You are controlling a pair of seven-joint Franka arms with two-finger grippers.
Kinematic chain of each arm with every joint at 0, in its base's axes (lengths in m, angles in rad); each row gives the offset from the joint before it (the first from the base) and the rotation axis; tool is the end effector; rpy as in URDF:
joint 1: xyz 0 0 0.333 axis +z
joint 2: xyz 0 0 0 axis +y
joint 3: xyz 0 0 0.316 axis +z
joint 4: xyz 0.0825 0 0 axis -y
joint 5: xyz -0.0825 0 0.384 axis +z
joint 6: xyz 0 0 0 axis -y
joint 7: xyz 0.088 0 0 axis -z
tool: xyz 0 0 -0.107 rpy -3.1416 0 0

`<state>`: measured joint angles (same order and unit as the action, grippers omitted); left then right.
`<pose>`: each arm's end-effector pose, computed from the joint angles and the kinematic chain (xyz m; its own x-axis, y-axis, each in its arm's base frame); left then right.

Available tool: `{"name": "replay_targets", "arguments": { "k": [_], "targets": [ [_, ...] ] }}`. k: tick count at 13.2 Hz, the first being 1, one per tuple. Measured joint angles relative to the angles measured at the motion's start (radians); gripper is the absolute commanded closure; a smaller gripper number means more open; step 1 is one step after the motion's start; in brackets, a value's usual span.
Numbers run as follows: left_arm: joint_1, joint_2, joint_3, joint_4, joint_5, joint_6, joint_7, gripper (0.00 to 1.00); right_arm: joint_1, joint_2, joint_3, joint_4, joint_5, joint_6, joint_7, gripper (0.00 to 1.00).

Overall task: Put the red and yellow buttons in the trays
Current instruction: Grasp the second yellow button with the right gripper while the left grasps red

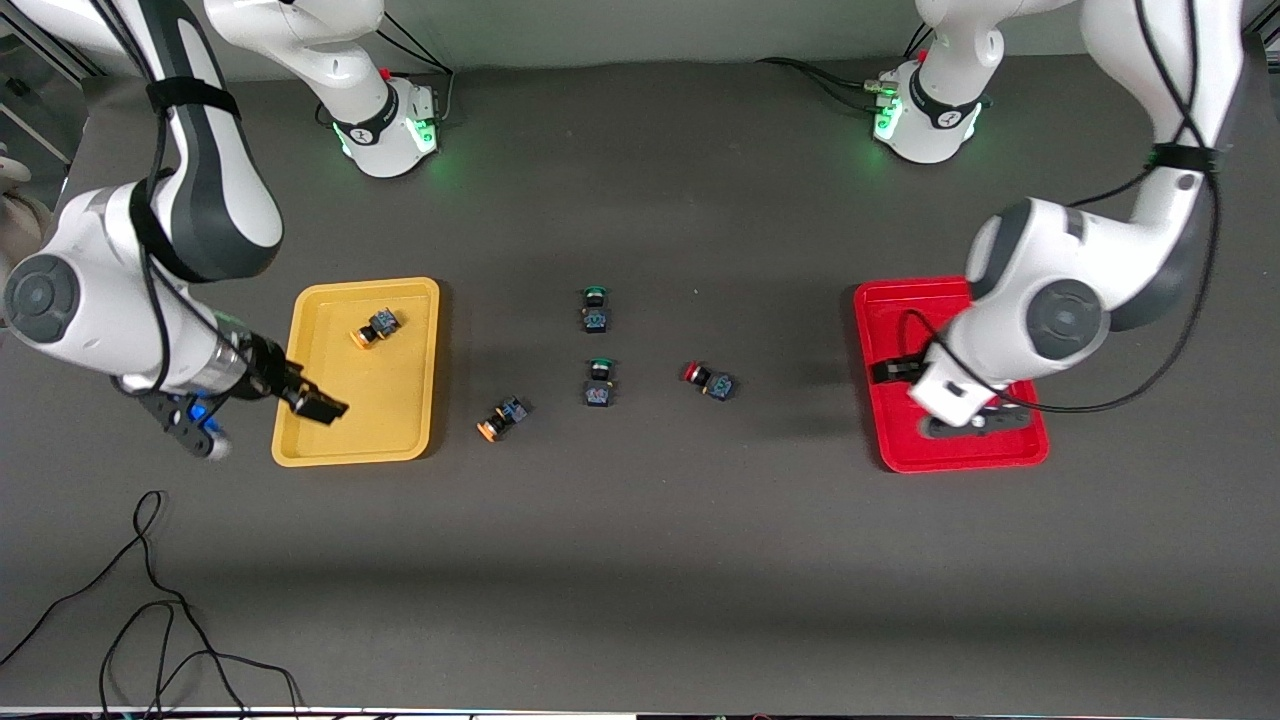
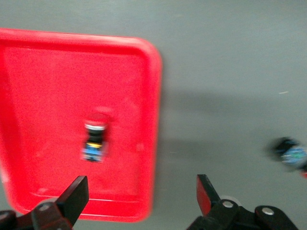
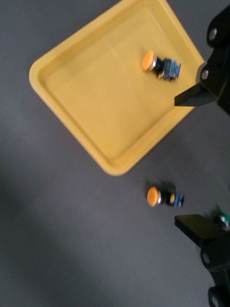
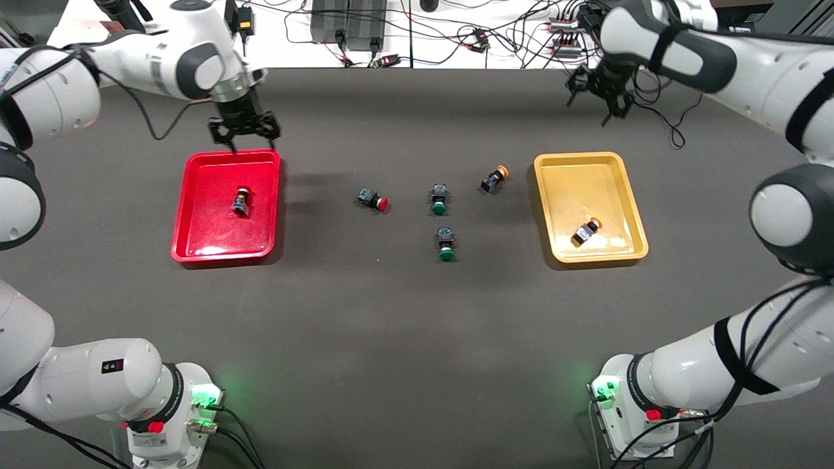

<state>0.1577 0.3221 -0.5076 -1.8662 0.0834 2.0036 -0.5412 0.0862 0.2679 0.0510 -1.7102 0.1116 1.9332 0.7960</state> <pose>0.5761 -0.1873 0.3526 0.9737 0.1588 -0.1635 0.1610 -0.9870 0.0003 0.6251 0.0916 0.4294 0.7600 -0.6395 -0.1156 -0.6473 -0.7608 -0.0473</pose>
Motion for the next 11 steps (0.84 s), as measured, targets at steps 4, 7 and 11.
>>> {"name": "replay_targets", "arguments": {
  "k": [4,7,11],
  "targets": [
    [-0.186,0.076,-0.013,0.099,-0.003,0.013,-0.326,0.00,0.015,0.167,0.162,0.175,0.000,-0.001,0.282,0.00],
    [-0.266,0.186,-0.013,0.133,-0.003,0.096,-0.606,0.00,0.050,0.300,0.183,0.191,-0.039,0.057,0.365,0.00],
    [-0.331,0.297,-0.011,0.143,0.005,0.237,-0.991,0.00,0.077,0.428,0.185,0.138,-0.115,0.125,0.414,0.00]
  ]
}}
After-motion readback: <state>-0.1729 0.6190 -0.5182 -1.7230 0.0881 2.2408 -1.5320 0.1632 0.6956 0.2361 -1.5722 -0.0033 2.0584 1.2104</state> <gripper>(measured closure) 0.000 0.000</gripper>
